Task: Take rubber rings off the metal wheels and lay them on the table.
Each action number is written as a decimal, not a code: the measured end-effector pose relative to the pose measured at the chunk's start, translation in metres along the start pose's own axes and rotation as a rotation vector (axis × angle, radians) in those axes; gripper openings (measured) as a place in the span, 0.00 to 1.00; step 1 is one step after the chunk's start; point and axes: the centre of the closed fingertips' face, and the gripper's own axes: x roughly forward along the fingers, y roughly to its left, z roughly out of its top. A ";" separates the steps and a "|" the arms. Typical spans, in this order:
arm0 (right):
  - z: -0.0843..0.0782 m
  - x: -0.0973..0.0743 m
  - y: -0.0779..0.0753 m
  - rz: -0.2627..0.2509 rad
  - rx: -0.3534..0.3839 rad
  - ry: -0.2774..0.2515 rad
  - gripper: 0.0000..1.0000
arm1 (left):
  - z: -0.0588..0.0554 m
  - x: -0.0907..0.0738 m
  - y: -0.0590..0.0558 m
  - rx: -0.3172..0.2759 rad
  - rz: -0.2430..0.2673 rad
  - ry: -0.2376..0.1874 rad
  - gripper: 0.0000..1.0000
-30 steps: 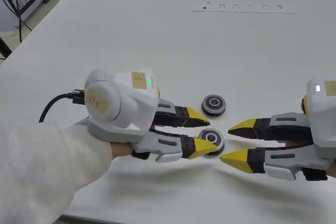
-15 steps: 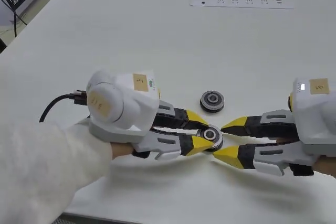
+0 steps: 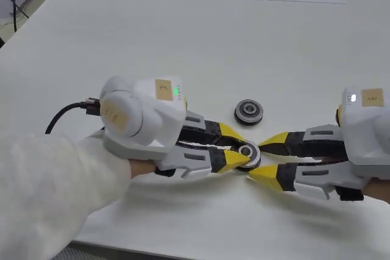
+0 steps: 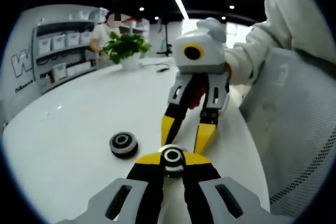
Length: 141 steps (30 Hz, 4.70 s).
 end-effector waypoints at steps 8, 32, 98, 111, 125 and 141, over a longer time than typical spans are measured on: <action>0.001 0.001 -0.001 -0.007 -0.014 0.002 0.21 | 0.001 0.000 0.000 0.005 -0.001 -0.006 0.13; 0.000 0.002 -0.003 -0.010 -0.011 0.000 0.22 | 0.002 -0.001 -0.001 0.001 0.002 -0.014 0.13; -0.004 -0.007 -0.015 -0.140 0.187 0.022 0.00 | 0.001 -0.004 0.001 0.015 0.020 -0.011 0.13; 0.006 -0.013 -0.018 -0.078 0.416 -0.102 0.00 | 0.000 -0.004 0.002 0.016 0.021 -0.017 0.13; 0.013 -0.013 -0.010 -0.033 0.482 -0.123 0.00 | 0.001 -0.003 -0.001 0.027 0.017 -0.010 0.12; 0.019 -0.011 -0.006 -0.015 0.463 -0.126 0.00 | 0.001 -0.003 0.000 0.026 0.019 -0.009 0.12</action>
